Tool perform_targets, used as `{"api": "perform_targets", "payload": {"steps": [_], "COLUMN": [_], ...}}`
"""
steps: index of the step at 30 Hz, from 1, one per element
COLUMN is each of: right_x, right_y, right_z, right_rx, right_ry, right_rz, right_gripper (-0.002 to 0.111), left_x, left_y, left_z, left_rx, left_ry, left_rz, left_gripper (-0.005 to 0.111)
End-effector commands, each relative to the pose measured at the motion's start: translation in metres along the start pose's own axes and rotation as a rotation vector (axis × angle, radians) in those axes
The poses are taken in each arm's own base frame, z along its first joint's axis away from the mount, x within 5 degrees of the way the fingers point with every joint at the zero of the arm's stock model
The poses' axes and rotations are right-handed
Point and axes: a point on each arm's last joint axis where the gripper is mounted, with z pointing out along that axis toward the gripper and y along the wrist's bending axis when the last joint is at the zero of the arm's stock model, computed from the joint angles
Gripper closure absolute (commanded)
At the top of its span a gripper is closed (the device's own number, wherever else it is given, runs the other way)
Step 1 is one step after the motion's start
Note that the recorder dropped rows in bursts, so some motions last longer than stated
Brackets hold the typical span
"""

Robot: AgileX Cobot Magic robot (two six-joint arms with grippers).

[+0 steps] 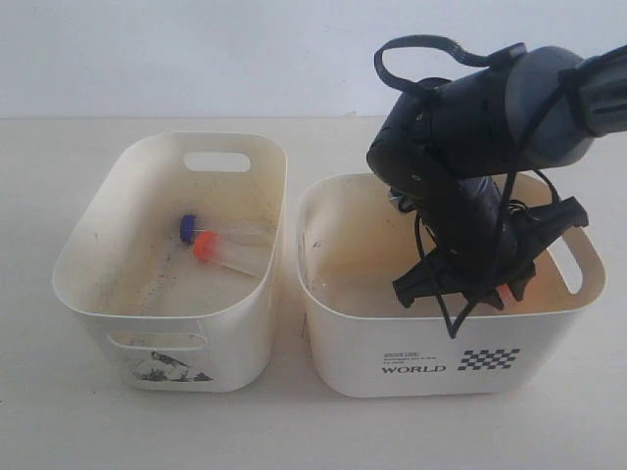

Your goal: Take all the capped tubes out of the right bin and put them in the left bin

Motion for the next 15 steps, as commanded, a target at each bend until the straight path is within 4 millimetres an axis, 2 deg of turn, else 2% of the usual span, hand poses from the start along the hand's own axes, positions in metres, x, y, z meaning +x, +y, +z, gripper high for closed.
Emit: {"api": "perform_targets", "payload": {"steps": [1, 2, 3, 8, 13, 15], "right_x": [-0.001, -0.002, -0.002, -0.005, -0.009, -0.011], "right_y": [-0.003, -0.003, -0.003, -0.002, -0.020, -0.018], "right_z": [0.001, 0.001, 0.001, 0.001, 0.013, 0.013], "right_rx": [0.010, 0.011, 0.015, 0.003, -0.016, -0.039], "right_ry": [-0.017, -0.018, -0.022, -0.060, 0.014, -0.002], "right_rz": [-0.016, -0.017, -0.019, -0.004, 0.093, 0.088], "right_gripper": [0.053, 0.043, 0.041, 0.045, 0.045, 0.045], "left_x": [-0.001, -0.001, -0.001, -0.001, -0.001, -0.001], "left_y": [0.000, 0.000, 0.000, 0.000, 0.000, 0.000], "left_z": [0.000, 0.000, 0.000, 0.000, 0.000, 0.000], "left_rx": [-0.001, -0.001, -0.001, -0.001, -0.001, -0.001], "left_ry": [-0.005, -0.005, -0.005, -0.005, -0.005, -0.005], "left_rz": [-0.005, -0.005, -0.005, -0.005, -0.005, -0.005], "left_gripper": [0.102, 0.102, 0.102, 0.102, 0.102, 0.102]}}
